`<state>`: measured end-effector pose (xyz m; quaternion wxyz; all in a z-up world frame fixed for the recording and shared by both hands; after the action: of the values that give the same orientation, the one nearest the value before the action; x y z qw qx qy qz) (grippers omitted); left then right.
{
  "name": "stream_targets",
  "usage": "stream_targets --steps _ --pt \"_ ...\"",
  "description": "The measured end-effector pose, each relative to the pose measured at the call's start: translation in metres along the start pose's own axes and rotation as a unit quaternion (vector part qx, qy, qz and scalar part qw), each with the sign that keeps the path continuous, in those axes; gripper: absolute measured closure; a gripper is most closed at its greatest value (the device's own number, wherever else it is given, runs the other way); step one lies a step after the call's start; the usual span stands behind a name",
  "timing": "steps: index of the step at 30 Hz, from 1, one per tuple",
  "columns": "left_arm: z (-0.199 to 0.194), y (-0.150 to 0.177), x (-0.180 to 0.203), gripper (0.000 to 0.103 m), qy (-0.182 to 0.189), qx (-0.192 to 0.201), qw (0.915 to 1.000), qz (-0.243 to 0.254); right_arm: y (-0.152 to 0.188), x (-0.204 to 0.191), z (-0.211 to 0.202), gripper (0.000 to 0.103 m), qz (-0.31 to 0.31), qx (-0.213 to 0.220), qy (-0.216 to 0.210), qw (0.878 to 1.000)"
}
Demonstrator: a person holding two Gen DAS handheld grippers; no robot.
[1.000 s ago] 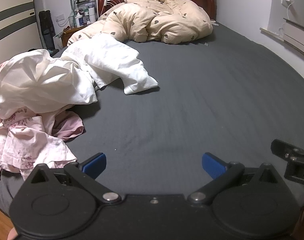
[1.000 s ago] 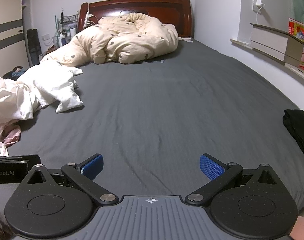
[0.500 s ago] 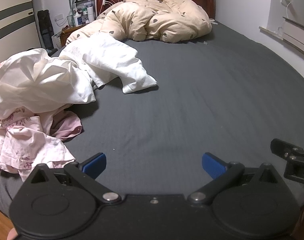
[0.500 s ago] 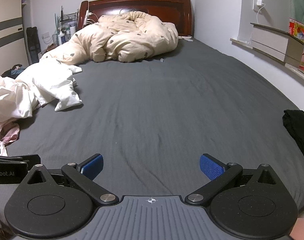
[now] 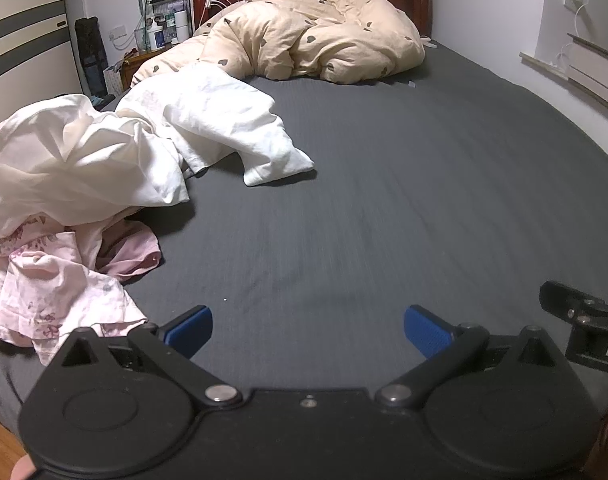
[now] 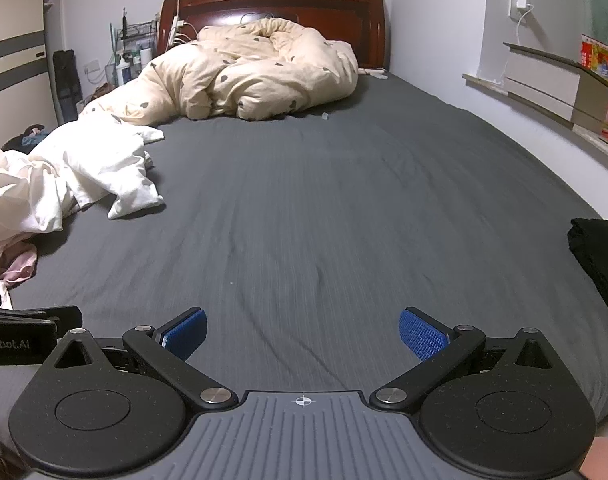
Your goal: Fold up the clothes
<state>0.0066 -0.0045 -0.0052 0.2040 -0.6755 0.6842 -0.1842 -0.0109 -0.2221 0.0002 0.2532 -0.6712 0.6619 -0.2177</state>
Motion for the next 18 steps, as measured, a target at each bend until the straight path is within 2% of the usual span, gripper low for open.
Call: stream_targets --steps 9,14,18 --pt "0.004 0.0 -0.014 0.0 -0.015 0.015 0.9994 -0.027 -0.004 -0.01 0.006 0.0 -0.021 -0.001 -0.003 1.0" --pt "0.002 -0.004 -0.034 0.0 -0.035 0.043 0.9961 -0.068 -0.012 -0.023 0.007 0.0 -0.06 0.02 -0.003 0.998" --pt "0.002 -0.007 -0.056 0.0 -0.015 0.068 0.9913 -0.112 -0.021 -0.037 0.002 0.0 -0.093 0.044 -0.02 0.995"
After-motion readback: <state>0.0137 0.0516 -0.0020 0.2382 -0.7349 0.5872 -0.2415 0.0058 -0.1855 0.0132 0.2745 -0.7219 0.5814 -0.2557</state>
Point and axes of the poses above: each gripper's, at about its wrist camera, not at the fingertips, and z roughly the way its jaws point, x to its right, y to its underside, the point moved 2 cm from there along z, roughly the way its jaws point, and after that the axes turned 11 degrees about -x, right-handed, at the moved point
